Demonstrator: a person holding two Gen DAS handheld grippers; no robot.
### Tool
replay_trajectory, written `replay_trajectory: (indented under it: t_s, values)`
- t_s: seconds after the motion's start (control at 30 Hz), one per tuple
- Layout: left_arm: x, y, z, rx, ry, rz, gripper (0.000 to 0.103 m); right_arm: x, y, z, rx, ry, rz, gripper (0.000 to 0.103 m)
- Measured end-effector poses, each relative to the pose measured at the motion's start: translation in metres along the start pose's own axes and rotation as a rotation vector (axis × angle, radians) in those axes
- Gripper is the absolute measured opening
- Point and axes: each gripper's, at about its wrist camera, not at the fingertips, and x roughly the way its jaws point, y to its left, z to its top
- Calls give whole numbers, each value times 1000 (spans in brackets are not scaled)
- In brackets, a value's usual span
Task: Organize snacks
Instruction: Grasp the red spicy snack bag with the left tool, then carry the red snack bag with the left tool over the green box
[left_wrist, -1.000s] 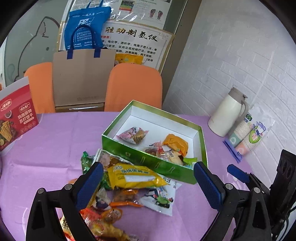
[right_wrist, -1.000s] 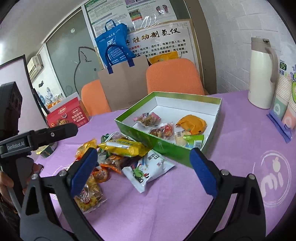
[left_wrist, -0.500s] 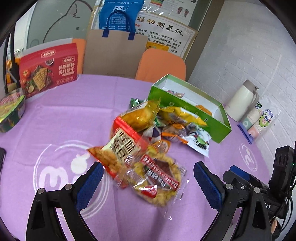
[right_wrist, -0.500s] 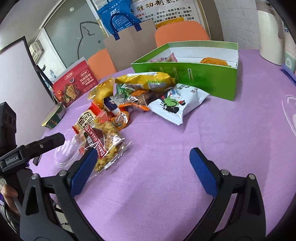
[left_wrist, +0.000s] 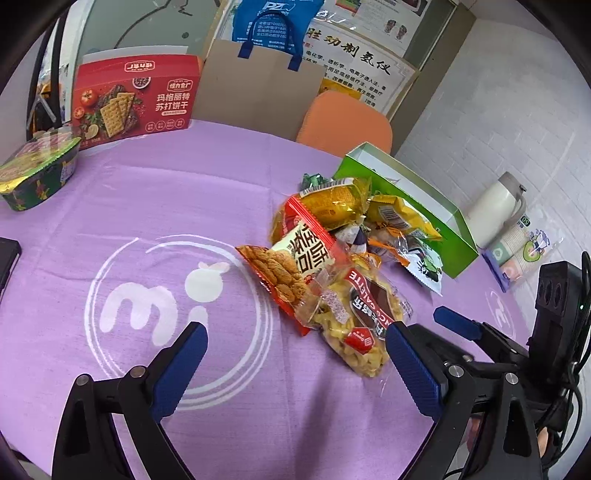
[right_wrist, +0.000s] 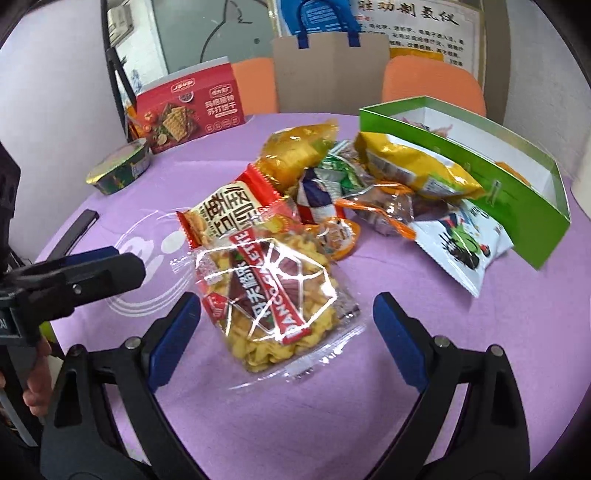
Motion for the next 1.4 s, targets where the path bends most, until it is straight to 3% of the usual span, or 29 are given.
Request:
replay_trajectory:
  t_s: [0.2,0.27,0.63,0.7,0.83,1.03,1.13,1.2,1.3,1.4]
  values:
    - [-2,14,13,0,-25,15,97,24,10,0,-104,16,-53,97]
    - [2,14,23,23,-31,43,93,24,0,-3,-71,26,-63,97]
    - [47,-9,49,109,17,4,90,-18,-58,-28,108,29,-176,97]
    - [58,-13,49,113,33,9,82,-25,-67,-28,139,30,-163,97]
    - [81,-14,46,119,97,43,50,-41,-77,-24,221,-20,-40,97]
    - [68,-3,28,52,110,3,38,-42,-84,-5,236,-55,-47,96]
    - [55,0,14,30,103,-2,38,-27,-93,9,268,-35,-32,80]
    - [49,3,5,8,102,-18,38,-11,-103,17,293,0,-37,63]
    - [43,3,-2,2,102,-29,38,9,-110,22,299,63,-34,54]
    - [41,2,-4,19,104,-26,38,20,-107,20,261,128,-41,54]
